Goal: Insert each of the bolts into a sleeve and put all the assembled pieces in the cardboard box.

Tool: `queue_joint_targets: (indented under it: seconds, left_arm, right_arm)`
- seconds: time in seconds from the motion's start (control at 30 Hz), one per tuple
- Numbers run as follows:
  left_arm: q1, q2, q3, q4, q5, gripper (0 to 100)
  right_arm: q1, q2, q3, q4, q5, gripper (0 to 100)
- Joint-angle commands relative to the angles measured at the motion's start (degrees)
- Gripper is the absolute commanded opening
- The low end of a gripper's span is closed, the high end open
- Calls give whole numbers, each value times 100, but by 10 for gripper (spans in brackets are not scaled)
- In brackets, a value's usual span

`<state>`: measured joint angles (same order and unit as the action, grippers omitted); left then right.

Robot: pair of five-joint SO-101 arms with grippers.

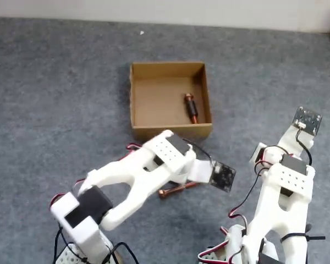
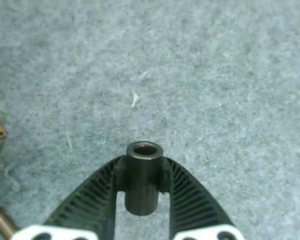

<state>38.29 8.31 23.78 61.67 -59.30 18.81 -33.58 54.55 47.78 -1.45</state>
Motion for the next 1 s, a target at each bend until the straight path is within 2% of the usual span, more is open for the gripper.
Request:
queue_joint_targets:
  seconds: [0.0, 0.13, 0.3, 0.67, 0.97]
  left_arm:
    - [-382, -1077, -207, 167, 703, 6]
    - [-576, -1982, -180, 167, 1336, 6]
    - [-787, -2879, -224, 167, 2549, 6]
    - [-1437, -4611, -180, 185, 5108, 6]
    - [-1842, -5341, -171, 167, 6215, 6]
  right_arm:
    - [84, -681, -224, -119, -9, 6]
    - [40, -1516, -215, 119, 0, 6]
    - [-145, -2255, -22, 215, 0, 6]
    - [-1604, -4013, 787, 207, 229, 6]
    - [-3196, -5007, 1182, 119, 264, 6]
